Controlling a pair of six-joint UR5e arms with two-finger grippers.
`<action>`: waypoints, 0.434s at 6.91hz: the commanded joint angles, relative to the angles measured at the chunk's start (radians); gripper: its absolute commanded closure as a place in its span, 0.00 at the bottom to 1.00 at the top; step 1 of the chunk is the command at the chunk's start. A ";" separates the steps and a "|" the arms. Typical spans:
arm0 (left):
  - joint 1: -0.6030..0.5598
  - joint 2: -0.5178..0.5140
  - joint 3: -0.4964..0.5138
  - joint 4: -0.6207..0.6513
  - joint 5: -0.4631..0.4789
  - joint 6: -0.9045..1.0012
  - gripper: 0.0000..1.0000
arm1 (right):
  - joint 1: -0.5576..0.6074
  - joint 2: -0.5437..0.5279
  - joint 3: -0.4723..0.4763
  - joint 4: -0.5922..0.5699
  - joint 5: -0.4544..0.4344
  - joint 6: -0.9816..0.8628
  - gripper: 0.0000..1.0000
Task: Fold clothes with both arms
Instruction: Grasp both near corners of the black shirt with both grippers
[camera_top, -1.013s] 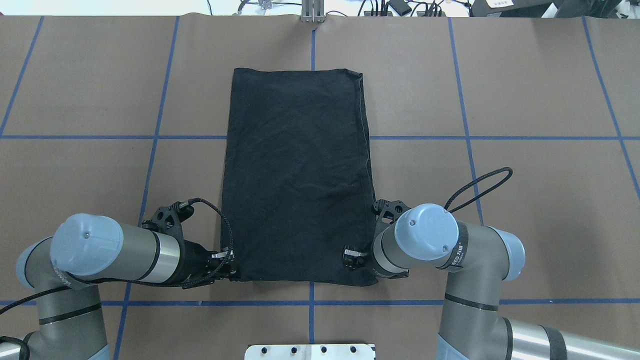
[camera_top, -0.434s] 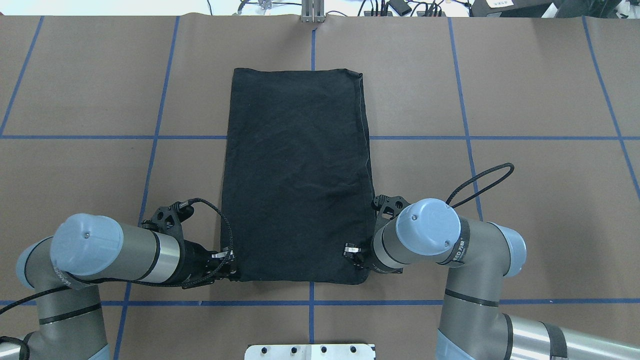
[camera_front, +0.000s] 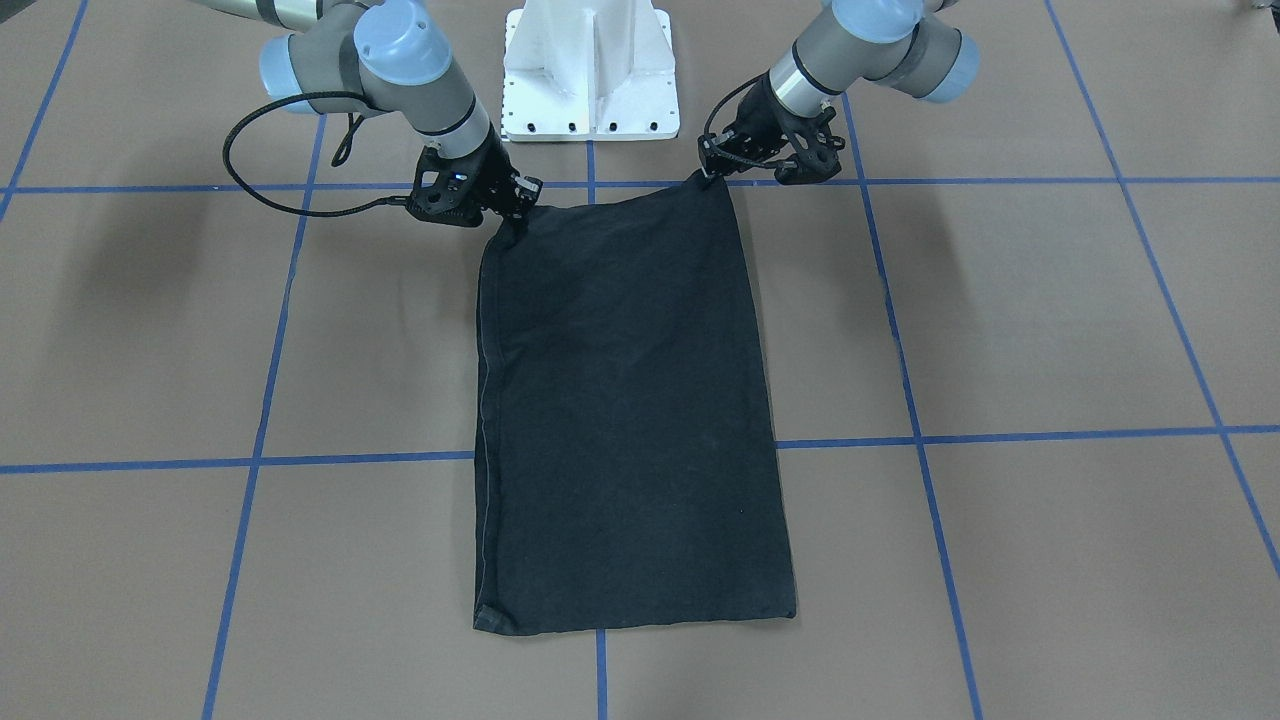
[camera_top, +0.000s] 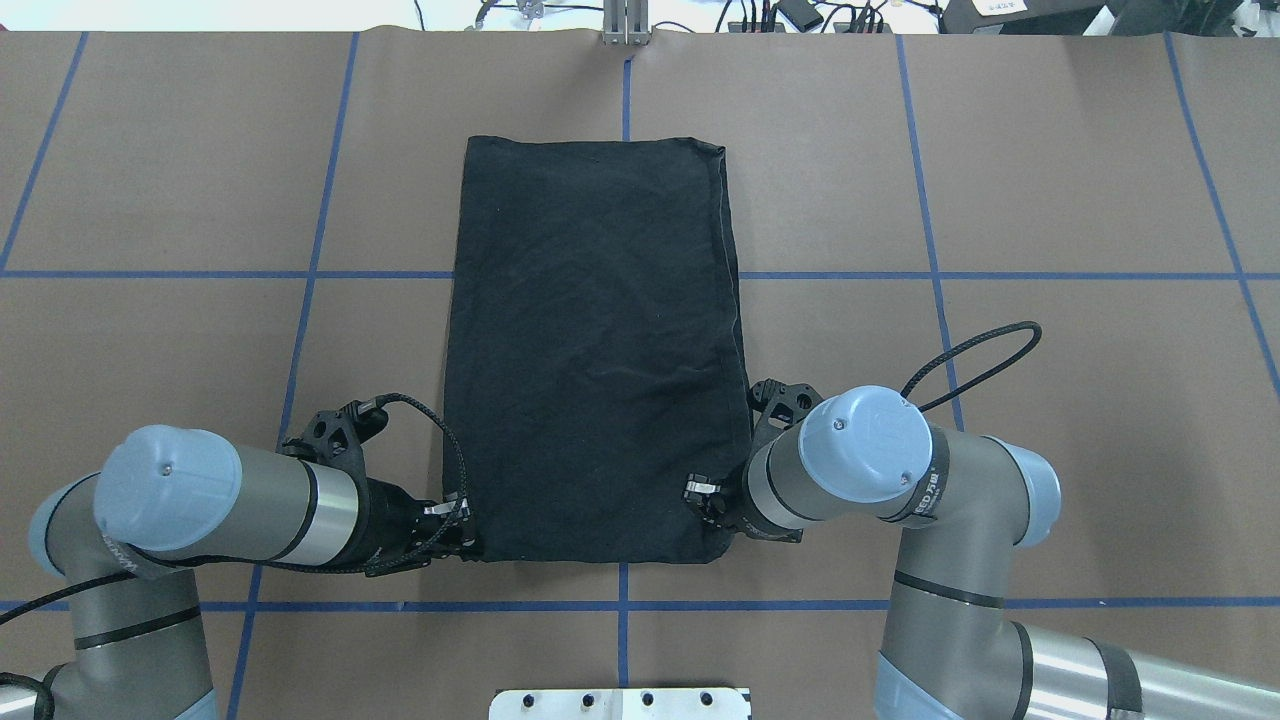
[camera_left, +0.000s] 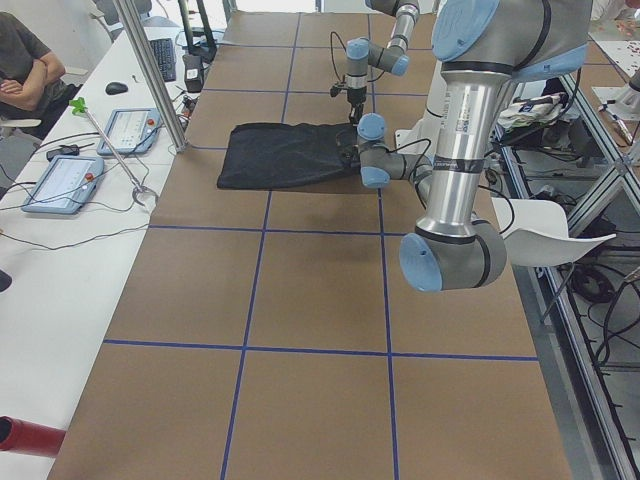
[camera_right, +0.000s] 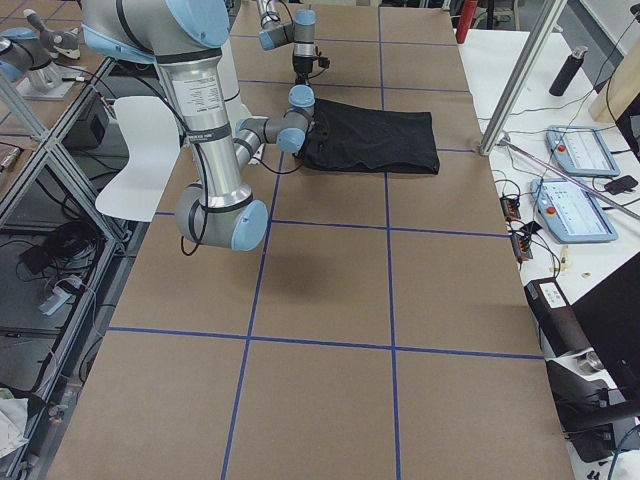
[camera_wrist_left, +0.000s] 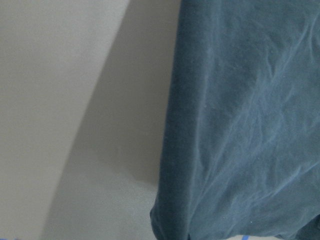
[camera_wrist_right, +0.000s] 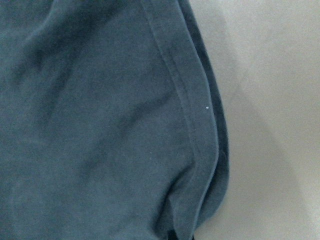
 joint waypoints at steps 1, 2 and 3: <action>-0.003 0.008 -0.040 -0.001 -0.002 -0.001 1.00 | 0.010 -0.016 0.042 0.001 0.081 0.005 1.00; -0.003 0.011 -0.043 0.000 -0.008 0.001 1.00 | 0.010 -0.039 0.066 0.001 0.147 0.005 1.00; 0.002 0.010 -0.053 0.000 -0.039 0.001 1.00 | 0.010 -0.051 0.089 0.000 0.190 0.005 1.00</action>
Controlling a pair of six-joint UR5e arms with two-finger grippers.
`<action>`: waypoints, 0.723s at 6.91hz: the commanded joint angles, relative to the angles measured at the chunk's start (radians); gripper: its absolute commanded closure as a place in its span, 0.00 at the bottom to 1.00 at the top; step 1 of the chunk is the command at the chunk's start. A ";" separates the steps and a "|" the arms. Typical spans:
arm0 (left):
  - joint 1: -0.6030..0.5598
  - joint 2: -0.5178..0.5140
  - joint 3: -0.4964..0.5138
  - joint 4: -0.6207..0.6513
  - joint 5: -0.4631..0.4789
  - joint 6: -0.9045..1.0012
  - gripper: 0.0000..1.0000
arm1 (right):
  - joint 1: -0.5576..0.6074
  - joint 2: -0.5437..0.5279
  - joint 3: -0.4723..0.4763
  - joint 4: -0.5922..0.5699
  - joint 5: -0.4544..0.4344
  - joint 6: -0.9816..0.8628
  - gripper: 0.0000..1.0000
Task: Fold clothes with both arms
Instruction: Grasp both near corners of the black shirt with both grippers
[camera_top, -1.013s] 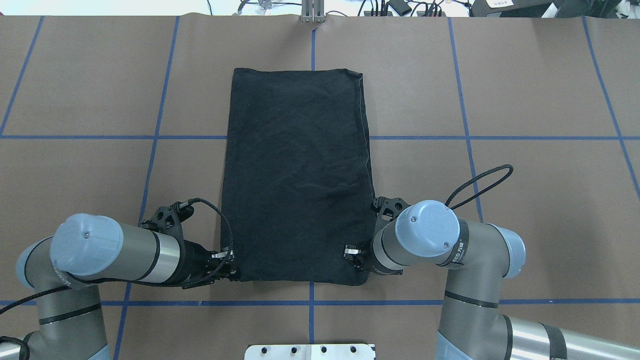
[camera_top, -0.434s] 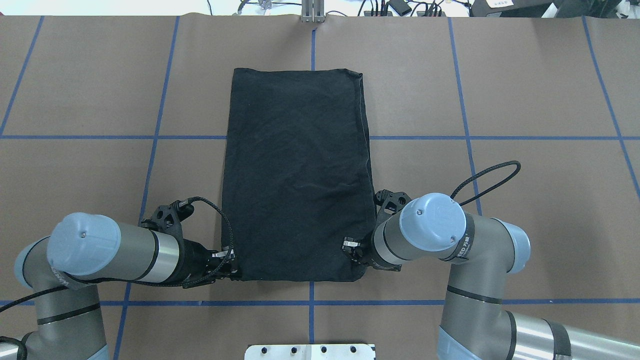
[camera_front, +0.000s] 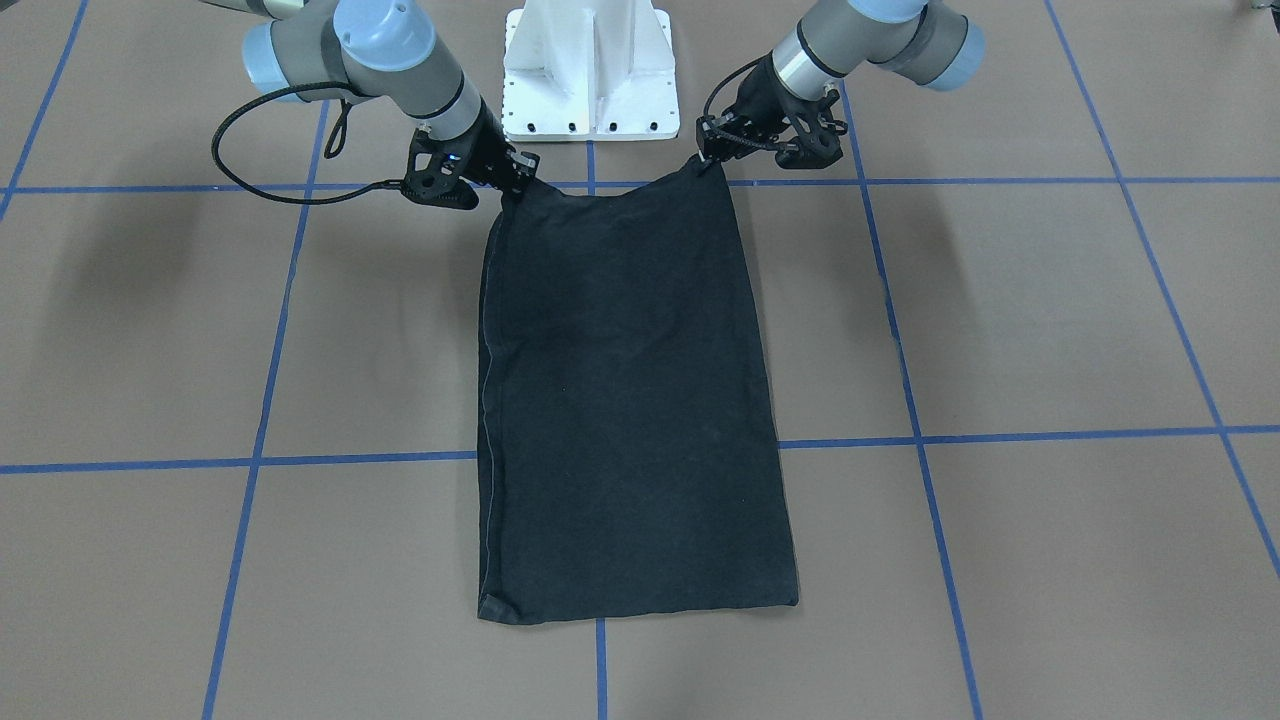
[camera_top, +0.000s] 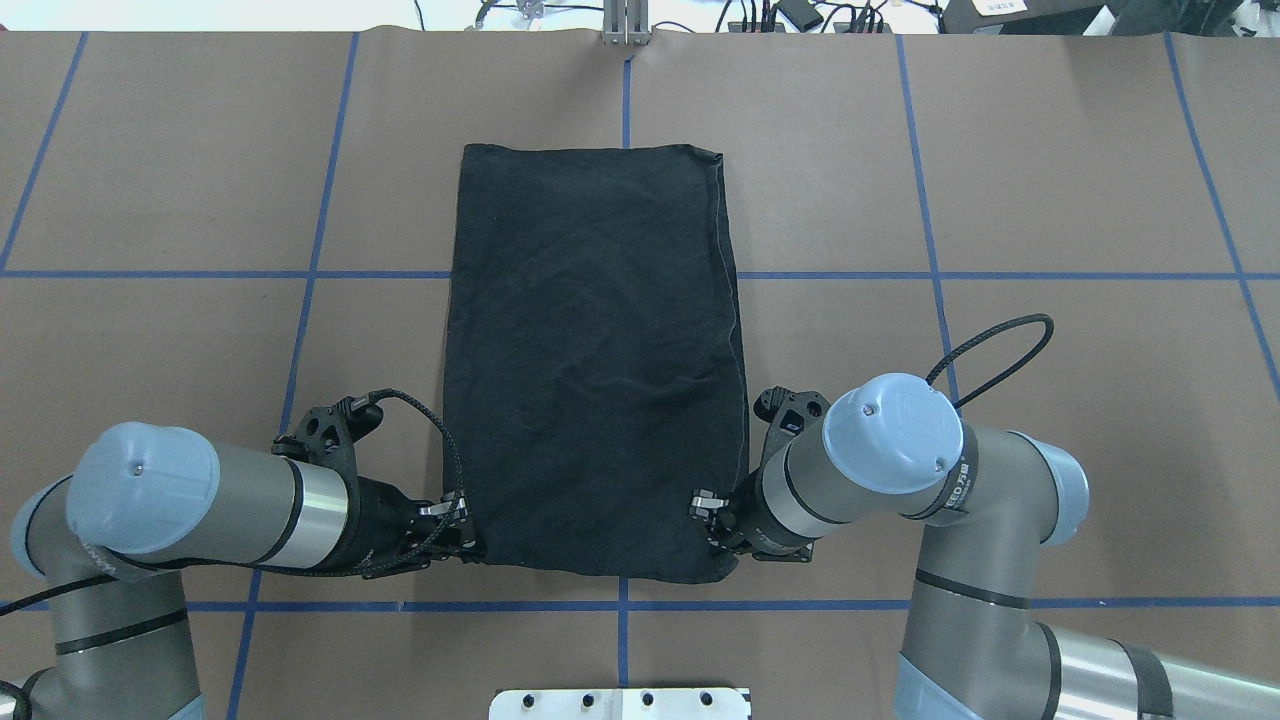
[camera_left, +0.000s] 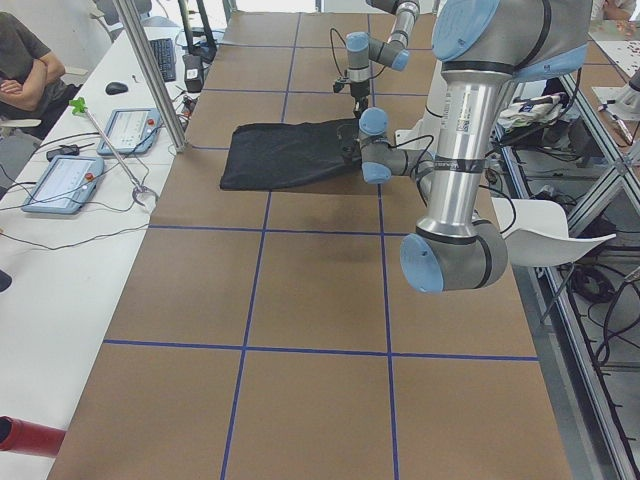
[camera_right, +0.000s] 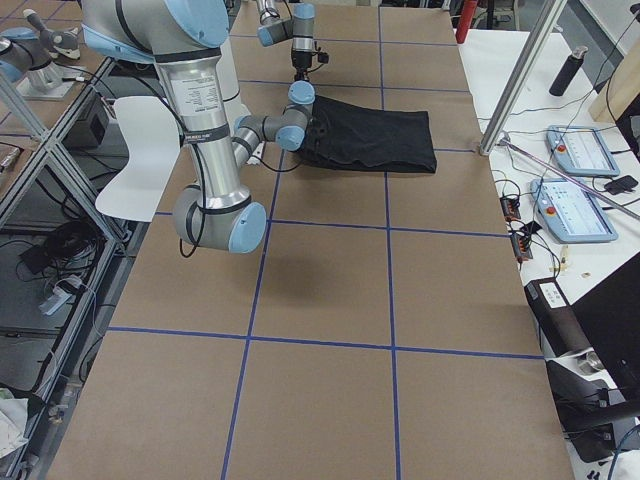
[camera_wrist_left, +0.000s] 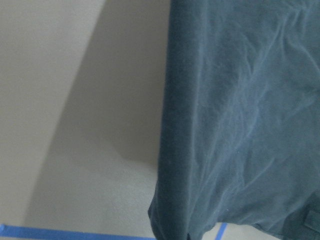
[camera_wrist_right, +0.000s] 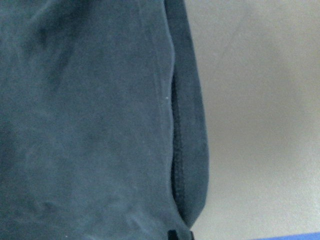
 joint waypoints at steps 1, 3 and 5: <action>0.006 0.002 -0.026 0.002 -0.066 0.001 1.00 | -0.008 -0.039 0.060 -0.003 0.068 0.002 1.00; 0.041 0.017 -0.058 0.002 -0.072 -0.001 1.00 | -0.056 -0.087 0.126 -0.003 0.072 0.009 1.00; 0.069 0.054 -0.110 0.004 -0.072 -0.001 1.00 | -0.068 -0.108 0.154 -0.003 0.073 0.012 1.00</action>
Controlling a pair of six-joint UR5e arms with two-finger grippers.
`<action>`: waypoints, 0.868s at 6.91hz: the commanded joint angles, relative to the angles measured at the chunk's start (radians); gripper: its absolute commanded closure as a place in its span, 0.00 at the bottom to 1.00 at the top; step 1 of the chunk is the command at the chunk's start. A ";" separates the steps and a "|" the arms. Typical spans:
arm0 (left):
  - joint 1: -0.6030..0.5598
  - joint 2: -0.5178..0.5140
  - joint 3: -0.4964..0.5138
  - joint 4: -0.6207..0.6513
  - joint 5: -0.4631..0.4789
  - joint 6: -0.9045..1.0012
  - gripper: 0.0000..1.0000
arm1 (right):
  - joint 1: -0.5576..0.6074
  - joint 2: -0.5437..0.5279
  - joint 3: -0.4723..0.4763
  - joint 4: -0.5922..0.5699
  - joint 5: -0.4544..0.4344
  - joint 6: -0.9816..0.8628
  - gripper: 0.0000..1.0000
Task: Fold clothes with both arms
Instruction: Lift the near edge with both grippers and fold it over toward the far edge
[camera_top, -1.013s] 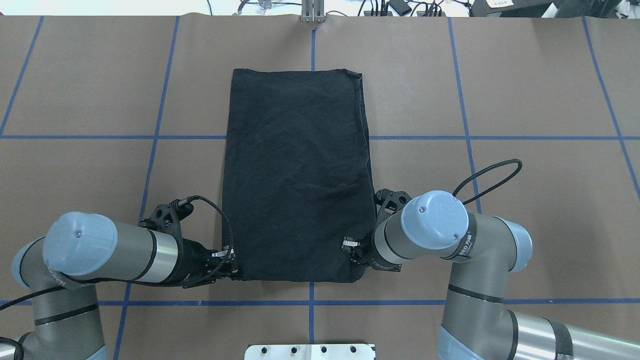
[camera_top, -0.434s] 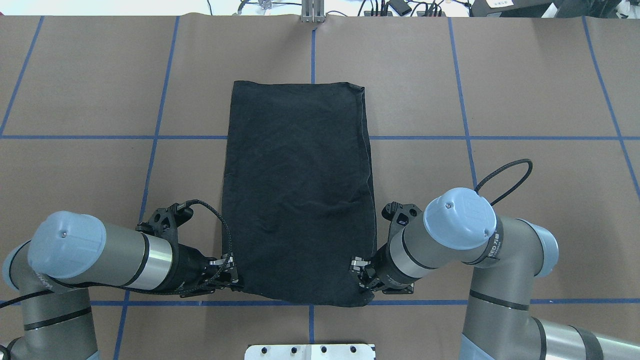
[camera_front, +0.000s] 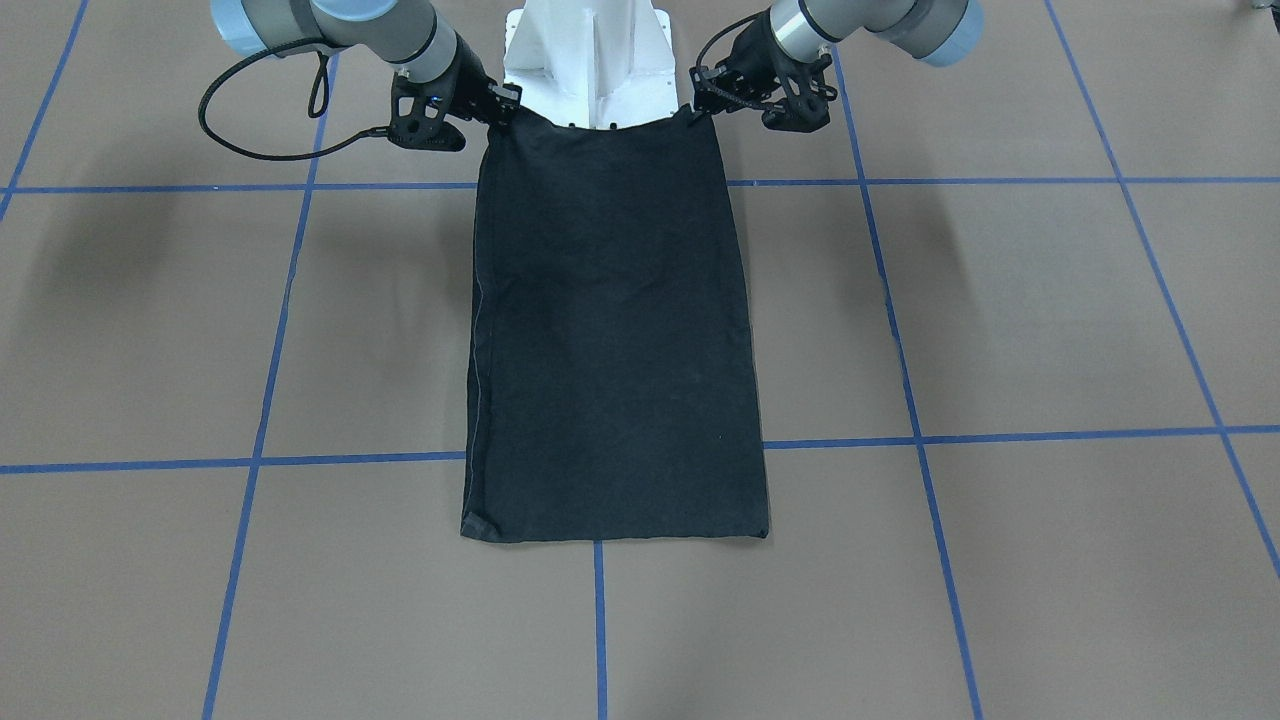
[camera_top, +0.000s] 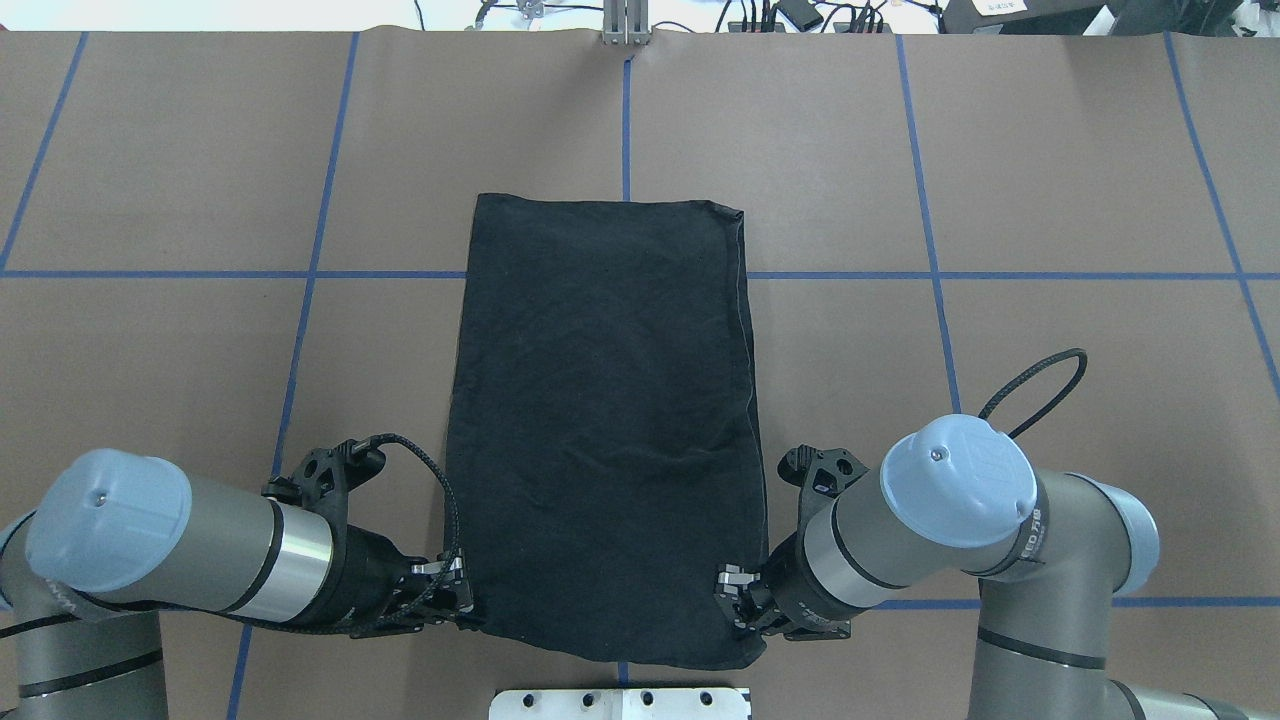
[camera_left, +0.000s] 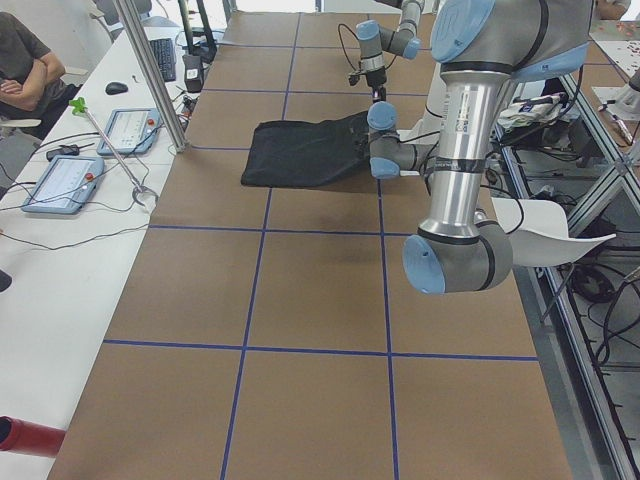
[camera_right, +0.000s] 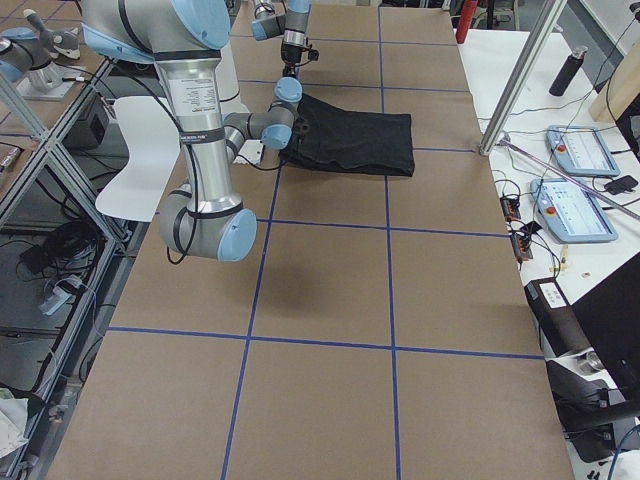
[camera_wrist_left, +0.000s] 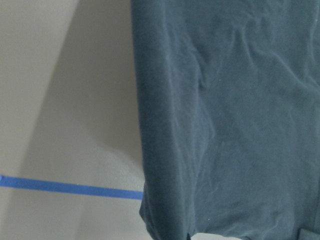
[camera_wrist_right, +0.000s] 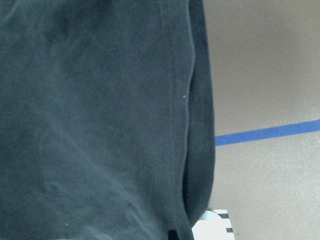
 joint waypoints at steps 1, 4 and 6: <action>0.014 0.009 -0.022 0.001 -0.002 0.001 1.00 | -0.005 0.002 0.008 0.001 0.002 0.000 1.00; -0.108 -0.048 -0.004 0.001 -0.045 0.013 1.00 | 0.216 0.074 -0.018 0.000 0.108 -0.005 1.00; -0.257 -0.117 0.027 0.004 -0.115 0.018 1.00 | 0.329 0.163 -0.105 -0.002 0.150 0.000 1.00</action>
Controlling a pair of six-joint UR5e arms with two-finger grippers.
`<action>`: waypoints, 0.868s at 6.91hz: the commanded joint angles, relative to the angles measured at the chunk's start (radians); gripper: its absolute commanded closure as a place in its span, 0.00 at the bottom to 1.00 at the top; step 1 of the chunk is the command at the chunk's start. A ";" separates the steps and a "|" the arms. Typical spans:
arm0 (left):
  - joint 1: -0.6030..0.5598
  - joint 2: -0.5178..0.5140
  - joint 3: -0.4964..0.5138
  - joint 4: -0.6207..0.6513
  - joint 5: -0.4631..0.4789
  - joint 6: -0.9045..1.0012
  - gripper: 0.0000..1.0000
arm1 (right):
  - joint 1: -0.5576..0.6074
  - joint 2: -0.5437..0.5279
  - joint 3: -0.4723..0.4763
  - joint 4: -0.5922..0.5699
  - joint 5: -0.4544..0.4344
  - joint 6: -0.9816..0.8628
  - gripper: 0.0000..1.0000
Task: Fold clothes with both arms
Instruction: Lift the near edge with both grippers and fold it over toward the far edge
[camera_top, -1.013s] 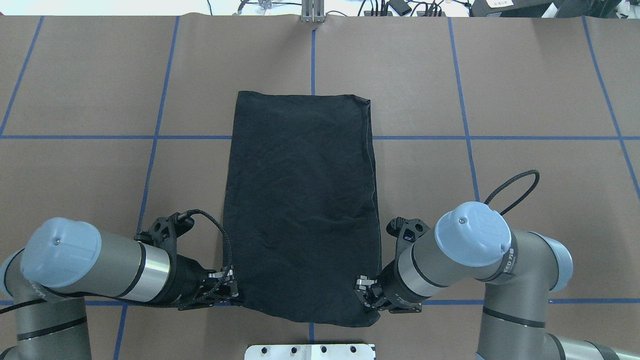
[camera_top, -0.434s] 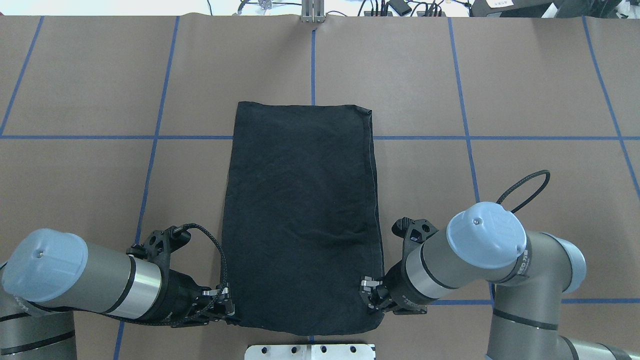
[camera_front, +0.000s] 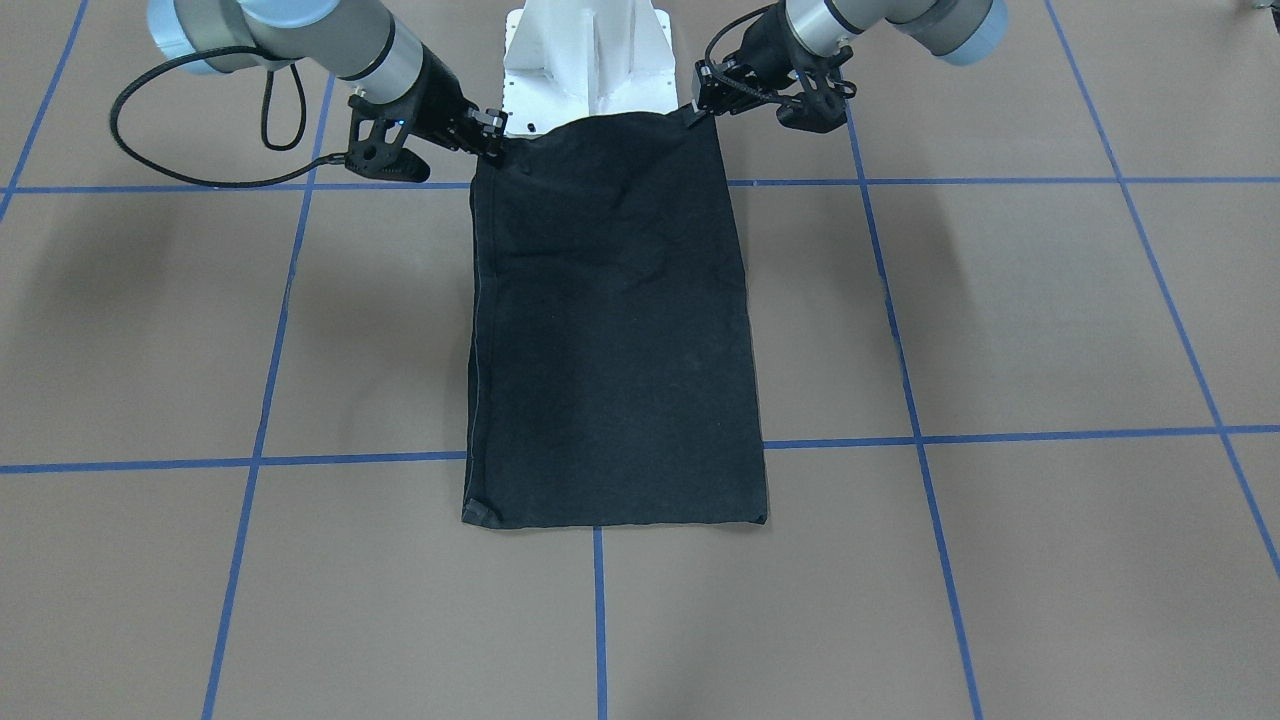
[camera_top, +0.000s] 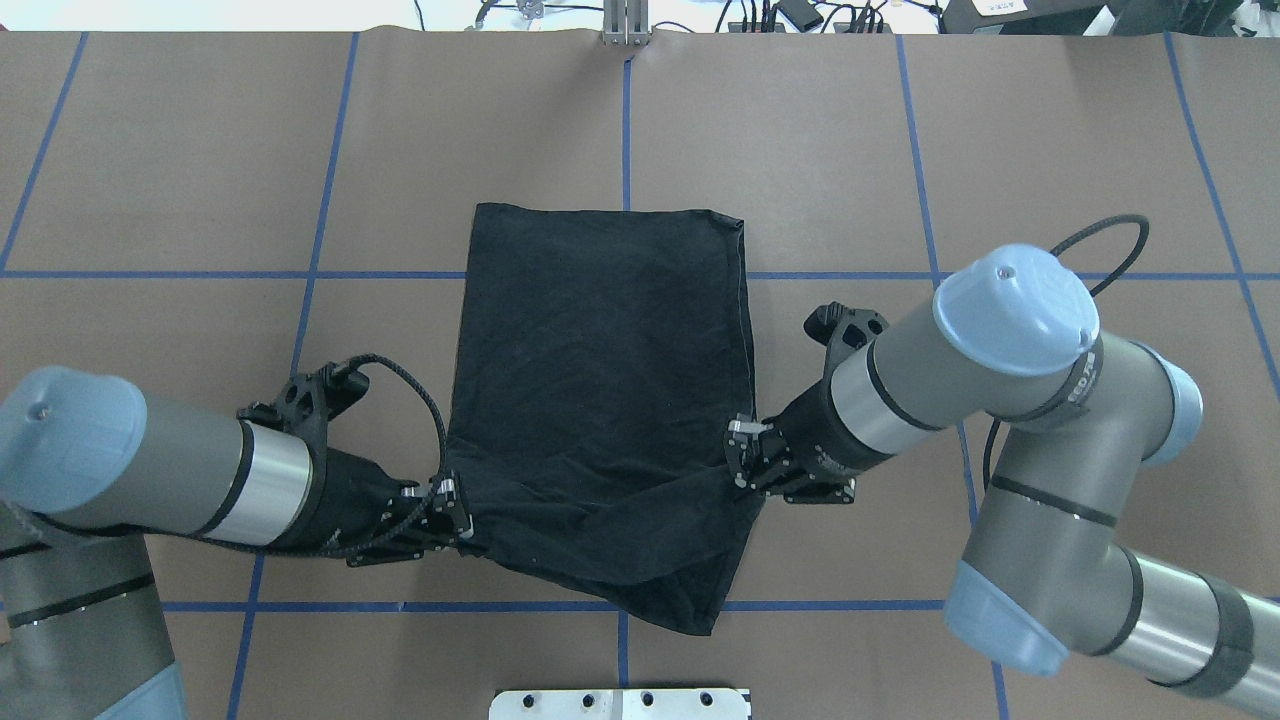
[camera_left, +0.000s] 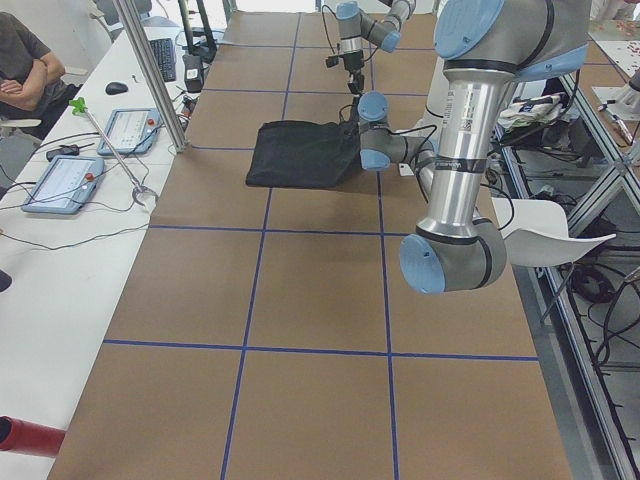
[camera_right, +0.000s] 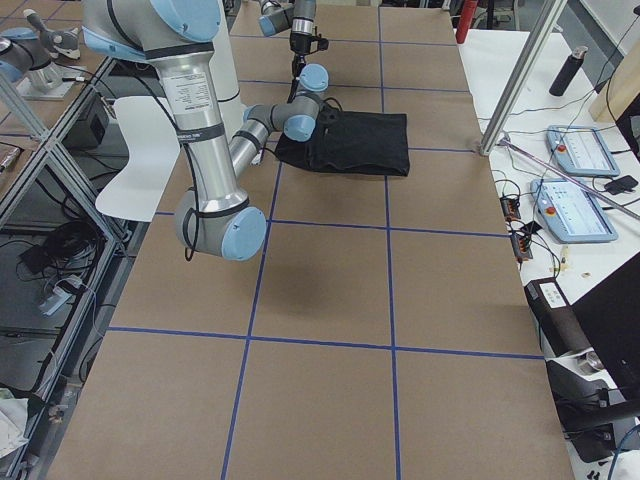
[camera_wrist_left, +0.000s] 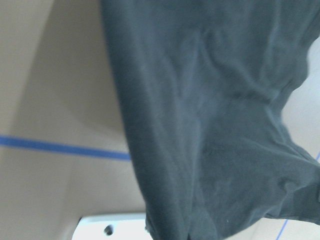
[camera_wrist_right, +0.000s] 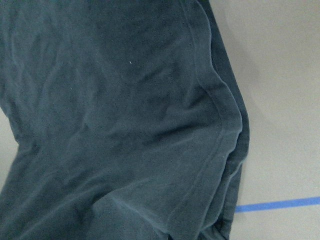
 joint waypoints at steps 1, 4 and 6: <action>-0.142 -0.114 0.100 0.002 -0.060 0.003 1.00 | 0.096 0.092 -0.095 -0.002 0.022 0.003 1.00; -0.245 -0.272 0.362 -0.018 -0.059 0.009 1.00 | 0.193 0.179 -0.236 -0.001 0.021 -0.011 1.00; -0.304 -0.274 0.430 -0.020 -0.057 0.061 1.00 | 0.243 0.285 -0.396 0.001 0.019 -0.011 1.00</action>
